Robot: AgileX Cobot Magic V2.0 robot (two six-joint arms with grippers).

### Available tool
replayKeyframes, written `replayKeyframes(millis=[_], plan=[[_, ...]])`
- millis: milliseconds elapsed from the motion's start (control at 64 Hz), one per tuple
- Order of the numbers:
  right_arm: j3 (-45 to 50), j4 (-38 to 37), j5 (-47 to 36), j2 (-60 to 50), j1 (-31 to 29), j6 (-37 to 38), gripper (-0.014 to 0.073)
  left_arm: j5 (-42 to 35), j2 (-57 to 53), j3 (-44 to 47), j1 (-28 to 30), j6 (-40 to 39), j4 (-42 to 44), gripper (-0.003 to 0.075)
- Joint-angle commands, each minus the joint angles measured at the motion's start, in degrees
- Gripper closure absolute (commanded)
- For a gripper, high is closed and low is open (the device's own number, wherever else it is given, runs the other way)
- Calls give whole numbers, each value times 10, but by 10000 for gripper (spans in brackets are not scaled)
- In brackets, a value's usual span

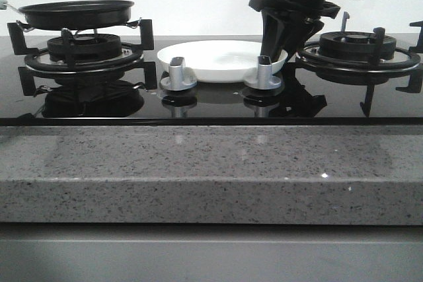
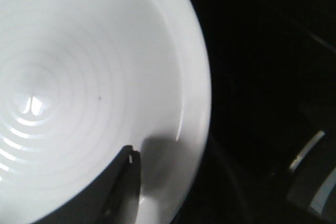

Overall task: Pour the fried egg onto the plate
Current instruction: 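Move the right gripper down to the rim of the white plate, then grasp the plate rim with the right gripper and lift it toward the pan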

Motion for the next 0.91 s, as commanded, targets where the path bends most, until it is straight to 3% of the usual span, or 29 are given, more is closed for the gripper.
replayKeyframes(millis=[0, 234, 312, 890], plan=[[-19, 17, 7, -38, 1, -8, 286, -50, 6, -21, -4, -5, -3, 145], [-19, 17, 10, -38, 1, -7, 609, -50, 6, -21, -4, -5, -3, 145], [-19, 17, 10, -38, 1, -6, 666, -50, 6, -21, -4, -5, -3, 145], [-129, 32, 53, -62, -1, 93, 652, -50, 6, -21, -4, -5, -3, 145]])
